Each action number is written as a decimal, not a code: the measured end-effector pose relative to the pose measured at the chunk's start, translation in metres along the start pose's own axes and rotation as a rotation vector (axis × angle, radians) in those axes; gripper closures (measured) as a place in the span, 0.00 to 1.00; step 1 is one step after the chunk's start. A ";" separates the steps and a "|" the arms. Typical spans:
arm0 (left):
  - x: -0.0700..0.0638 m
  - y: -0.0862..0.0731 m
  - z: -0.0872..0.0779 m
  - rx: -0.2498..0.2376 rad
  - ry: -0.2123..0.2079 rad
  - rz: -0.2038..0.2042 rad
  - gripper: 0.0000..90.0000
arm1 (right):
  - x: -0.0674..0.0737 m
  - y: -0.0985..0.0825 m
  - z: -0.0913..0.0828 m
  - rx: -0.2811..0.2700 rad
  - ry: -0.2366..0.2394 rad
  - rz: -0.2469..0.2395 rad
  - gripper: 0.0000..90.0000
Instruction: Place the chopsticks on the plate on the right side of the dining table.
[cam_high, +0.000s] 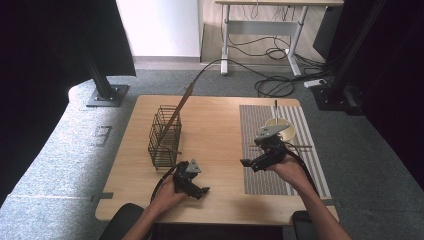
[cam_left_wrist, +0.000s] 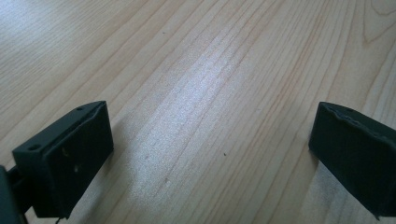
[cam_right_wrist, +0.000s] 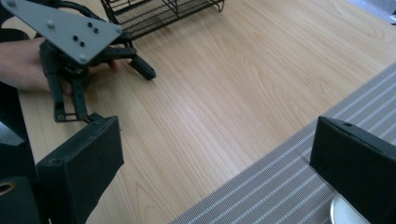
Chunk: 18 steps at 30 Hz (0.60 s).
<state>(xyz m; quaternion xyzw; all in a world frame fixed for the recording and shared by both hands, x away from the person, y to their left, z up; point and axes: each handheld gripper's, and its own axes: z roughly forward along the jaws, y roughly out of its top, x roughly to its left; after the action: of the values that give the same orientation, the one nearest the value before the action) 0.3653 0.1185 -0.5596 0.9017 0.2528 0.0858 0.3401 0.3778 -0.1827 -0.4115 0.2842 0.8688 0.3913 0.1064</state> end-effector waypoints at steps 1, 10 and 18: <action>0.000 0.000 0.000 0.000 0.000 -0.001 0.00 | 0.001 0.002 0.001 0.005 0.007 0.003 0.02; 0.000 0.000 0.000 -0.002 0.002 -0.003 0.00 | 0.013 0.028 0.014 0.021 0.039 -0.036 0.02; 0.000 0.000 0.000 -0.002 0.001 -0.003 0.00 | 0.027 0.051 0.028 0.029 0.073 -0.060 0.03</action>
<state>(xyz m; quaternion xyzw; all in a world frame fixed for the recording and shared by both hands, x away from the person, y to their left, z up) 0.3651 0.1183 -0.5598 0.9008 0.2543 0.0861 0.3412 0.3883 -0.1231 -0.3919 0.2451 0.8859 0.3852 0.0824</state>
